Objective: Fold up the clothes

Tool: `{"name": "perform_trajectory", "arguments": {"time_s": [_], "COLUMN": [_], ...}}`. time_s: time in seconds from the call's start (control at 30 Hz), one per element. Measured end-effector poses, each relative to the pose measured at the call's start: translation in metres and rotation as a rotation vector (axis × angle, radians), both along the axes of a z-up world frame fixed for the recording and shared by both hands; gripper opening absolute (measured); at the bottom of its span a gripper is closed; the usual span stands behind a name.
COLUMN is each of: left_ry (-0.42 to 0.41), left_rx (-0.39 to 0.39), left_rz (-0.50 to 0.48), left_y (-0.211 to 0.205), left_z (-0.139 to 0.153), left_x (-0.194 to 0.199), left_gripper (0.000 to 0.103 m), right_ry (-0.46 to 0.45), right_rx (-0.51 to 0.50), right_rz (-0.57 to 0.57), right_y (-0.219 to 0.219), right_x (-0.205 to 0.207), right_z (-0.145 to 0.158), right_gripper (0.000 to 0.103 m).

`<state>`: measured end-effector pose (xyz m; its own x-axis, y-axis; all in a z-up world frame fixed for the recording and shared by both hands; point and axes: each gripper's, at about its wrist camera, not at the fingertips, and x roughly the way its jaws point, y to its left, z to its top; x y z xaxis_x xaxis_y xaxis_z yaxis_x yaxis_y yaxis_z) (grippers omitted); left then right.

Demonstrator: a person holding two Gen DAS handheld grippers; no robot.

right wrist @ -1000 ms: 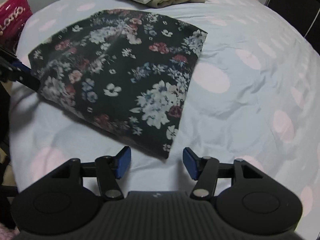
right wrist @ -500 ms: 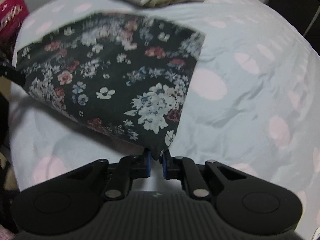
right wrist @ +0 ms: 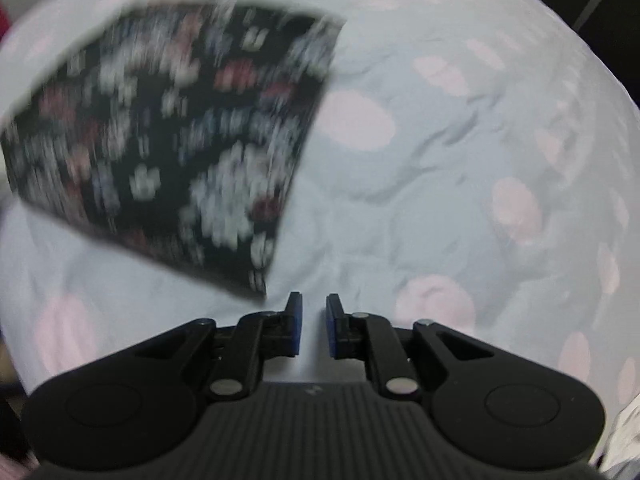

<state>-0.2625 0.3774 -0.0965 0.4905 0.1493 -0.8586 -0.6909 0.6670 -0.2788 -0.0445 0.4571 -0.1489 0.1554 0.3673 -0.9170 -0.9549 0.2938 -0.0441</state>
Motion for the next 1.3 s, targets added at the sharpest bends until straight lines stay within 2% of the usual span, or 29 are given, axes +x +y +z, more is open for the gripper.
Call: {"name": "perform_trajectory", "arguments": {"time_s": [0.07, 0.1, 0.2, 0.27, 0.37, 0.5, 0.57, 0.67, 0.73, 0.8, 0.87, 1.0, 1.1, 1.3], "left_ry": [-0.019, -0.026, 0.002, 0.028, 0.088, 0.194, 0.201, 0.179, 0.154, 0.149, 0.158, 0.143, 0.142, 0.174], "left_rx": [0.027, 0.04, 0.059, 0.068, 0.069, 0.072, 0.071, 0.065, 0.054, 0.032, 0.023, 0.006, 0.012, 0.022], "left_rz": [-0.025, -0.036, -0.062, -0.078, -0.087, -0.088, -0.058, -0.024, -0.025, -0.038, -0.069, -0.135, -0.174, -0.205], "left_y": [0.0, -0.001, -0.002, -0.003, -0.001, 0.008, 0.015, 0.021, 0.023, 0.022, 0.021, 0.015, 0.006, -0.001], "left_z": [0.007, 0.009, 0.0, -0.01, -0.029, -0.053, -0.053, -0.044, -0.032, -0.02, -0.009, -0.001, -0.009, -0.029], "left_x": [0.009, 0.013, 0.028, 0.038, 0.05, 0.054, 0.048, 0.038, 0.034, 0.035, 0.041, 0.061, 0.075, 0.089], "left_gripper": [0.016, 0.016, 0.016, 0.016, 0.016, 0.016, 0.016, 0.016, 0.02, 0.028, 0.03, 0.03, 0.03, 0.03], "right_ry": [0.036, 0.083, 0.16, 0.151, 0.119, 0.12, 0.131, 0.139, 0.147, 0.194, 0.253, 0.422, 0.57, 0.71], "right_rx": [0.057, 0.097, 0.179, 0.212, 0.211, 0.159, 0.153, 0.155, 0.163, 0.179, 0.195, 0.241, 0.273, 0.321], "right_rz": [-0.053, -0.079, -0.113, -0.087, -0.056, -0.074, -0.098, -0.13, -0.157, -0.198, -0.27, -0.45, -0.58, -0.69], "right_y": [-0.003, -0.002, 0.006, 0.017, 0.029, 0.039, 0.041, 0.041, 0.037, 0.028, 0.019, 0.0, -0.013, -0.011], "right_x": [0.006, 0.004, -0.01, -0.024, -0.038, -0.031, -0.025, -0.019, -0.016, -0.013, -0.012, -0.018, -0.03, -0.042], "right_z": [0.013, 0.017, 0.025, 0.028, 0.025, 0.003, 0.0, 0.004, 0.01, 0.015, 0.017, 0.011, -0.006, -0.03], "right_gripper": [0.023, 0.031, 0.031, 0.031, 0.031, 0.033, 0.038, 0.04, 0.041, 0.044, 0.051, 0.051, 0.051, 0.051]}}
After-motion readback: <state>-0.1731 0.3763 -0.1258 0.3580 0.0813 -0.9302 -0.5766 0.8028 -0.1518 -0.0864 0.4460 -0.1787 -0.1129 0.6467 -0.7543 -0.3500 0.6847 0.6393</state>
